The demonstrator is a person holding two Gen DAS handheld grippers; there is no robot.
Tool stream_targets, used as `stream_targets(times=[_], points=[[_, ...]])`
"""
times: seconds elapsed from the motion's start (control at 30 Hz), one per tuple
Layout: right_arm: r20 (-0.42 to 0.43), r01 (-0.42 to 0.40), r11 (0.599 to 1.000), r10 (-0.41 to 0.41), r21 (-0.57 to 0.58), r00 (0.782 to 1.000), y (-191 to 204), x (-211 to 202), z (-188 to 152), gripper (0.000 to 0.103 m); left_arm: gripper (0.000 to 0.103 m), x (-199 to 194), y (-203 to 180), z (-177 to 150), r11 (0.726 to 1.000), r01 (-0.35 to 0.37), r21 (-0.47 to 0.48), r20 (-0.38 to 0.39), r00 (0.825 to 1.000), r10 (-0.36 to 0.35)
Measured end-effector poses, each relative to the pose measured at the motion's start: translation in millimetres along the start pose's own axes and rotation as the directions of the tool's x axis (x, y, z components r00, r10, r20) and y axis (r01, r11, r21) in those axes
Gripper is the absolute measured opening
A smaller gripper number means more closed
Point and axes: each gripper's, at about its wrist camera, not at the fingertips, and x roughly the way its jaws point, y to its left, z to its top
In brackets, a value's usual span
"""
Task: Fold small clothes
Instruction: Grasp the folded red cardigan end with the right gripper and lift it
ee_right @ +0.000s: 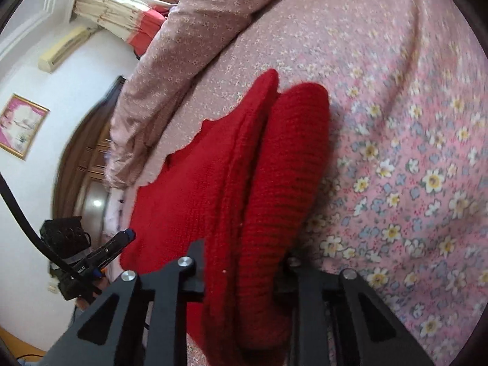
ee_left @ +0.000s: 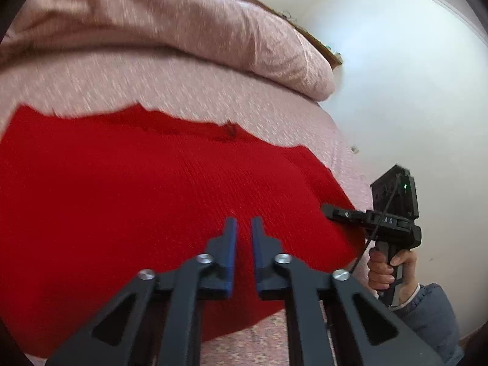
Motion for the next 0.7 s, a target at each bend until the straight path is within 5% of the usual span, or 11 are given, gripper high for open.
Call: stream_targets(times=[0.4,0.57,0.7], points=[[0.055,0.075,0.997,-0.075,-0.009,0.996,49,-20,7,0.021,0.0,30,-2,-14,0.989,-0.147,0.023,-0.044,0.988,0.148],[0.044,0.221,0.974,-0.218,-0.05,0.975,121,-28,12,0.021,0.0,16,7,-10,0.996,-0.082,-0.034,-0.042,0.996,0.081],[0.046,0.375,0.918,-0.373,-0.126,0.927,180,-20,19,0.021,0.0,-26,17,-11,0.999,-0.003,-0.042,-0.025,1.0,0.002]])
